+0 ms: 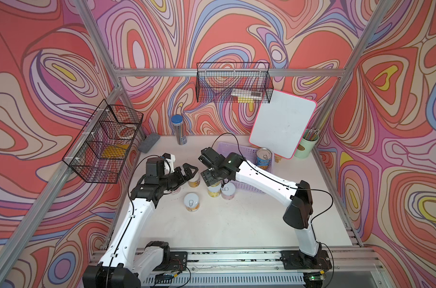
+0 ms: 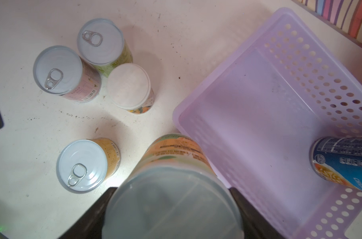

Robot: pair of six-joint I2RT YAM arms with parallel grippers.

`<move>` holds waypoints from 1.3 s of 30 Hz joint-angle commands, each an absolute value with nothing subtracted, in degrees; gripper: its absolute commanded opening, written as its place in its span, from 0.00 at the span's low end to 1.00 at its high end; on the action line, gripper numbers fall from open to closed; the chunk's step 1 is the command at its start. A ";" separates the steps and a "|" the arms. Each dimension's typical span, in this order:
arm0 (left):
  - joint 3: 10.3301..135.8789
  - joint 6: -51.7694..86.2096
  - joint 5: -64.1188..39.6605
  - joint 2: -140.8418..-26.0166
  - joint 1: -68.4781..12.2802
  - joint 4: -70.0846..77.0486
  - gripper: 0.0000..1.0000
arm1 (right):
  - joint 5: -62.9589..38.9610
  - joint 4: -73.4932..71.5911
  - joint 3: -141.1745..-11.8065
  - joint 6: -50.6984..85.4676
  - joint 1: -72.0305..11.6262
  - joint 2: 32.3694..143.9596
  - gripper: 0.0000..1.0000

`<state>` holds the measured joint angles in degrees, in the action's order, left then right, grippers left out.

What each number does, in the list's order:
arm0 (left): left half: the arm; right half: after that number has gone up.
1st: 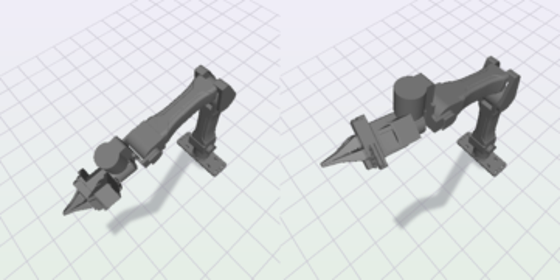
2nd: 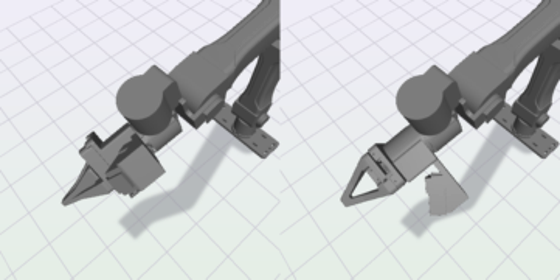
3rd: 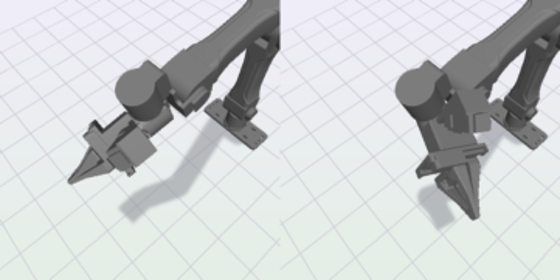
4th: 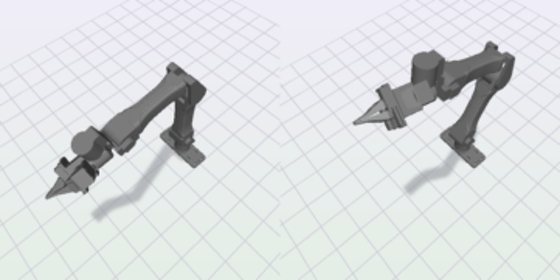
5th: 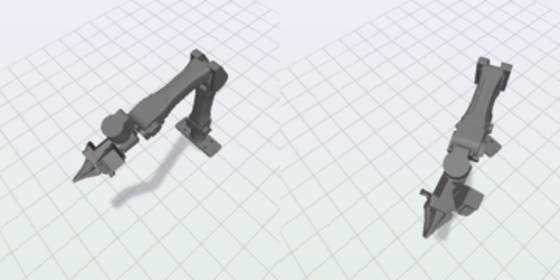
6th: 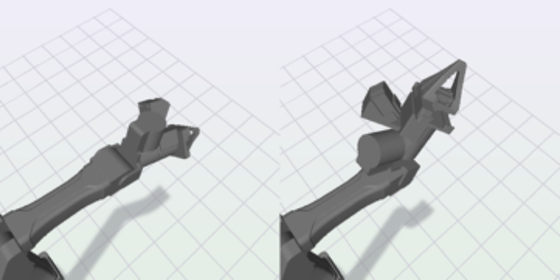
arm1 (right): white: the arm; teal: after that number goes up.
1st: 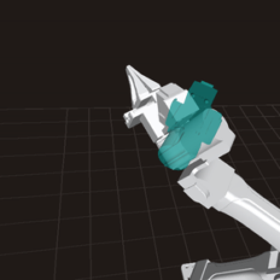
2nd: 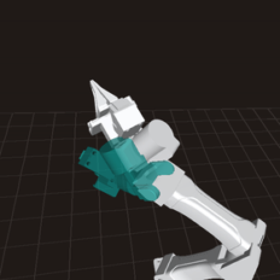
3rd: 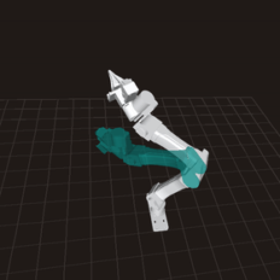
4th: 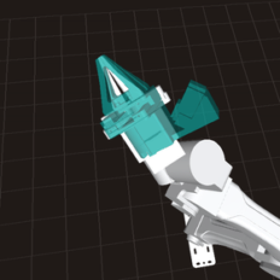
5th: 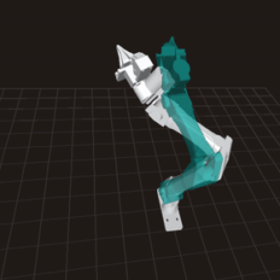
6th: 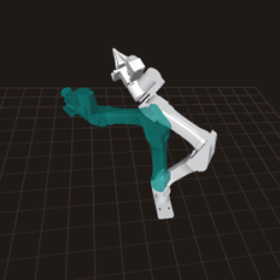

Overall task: Put the canned food in the basket
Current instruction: Place the canned food in the basket.

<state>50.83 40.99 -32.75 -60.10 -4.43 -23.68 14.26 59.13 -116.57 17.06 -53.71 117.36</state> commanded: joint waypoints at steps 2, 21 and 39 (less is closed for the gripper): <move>52.71 42.09 -31.56 -62.56 -6.94 -18.92 0.99 | 16.11 55.00 -114.66 17.58 -51.65 112.10 0.59; 60.05 43.42 -27.90 -76.44 -19.33 -11.31 0.99 | 15.47 51.44 -100.12 18.36 -40.77 102.91 0.59; 66.62 43.71 -26.08 -89.22 -29.11 -8.15 0.99 | 14.68 45.88 -88.20 19.30 -31.01 98.70 0.59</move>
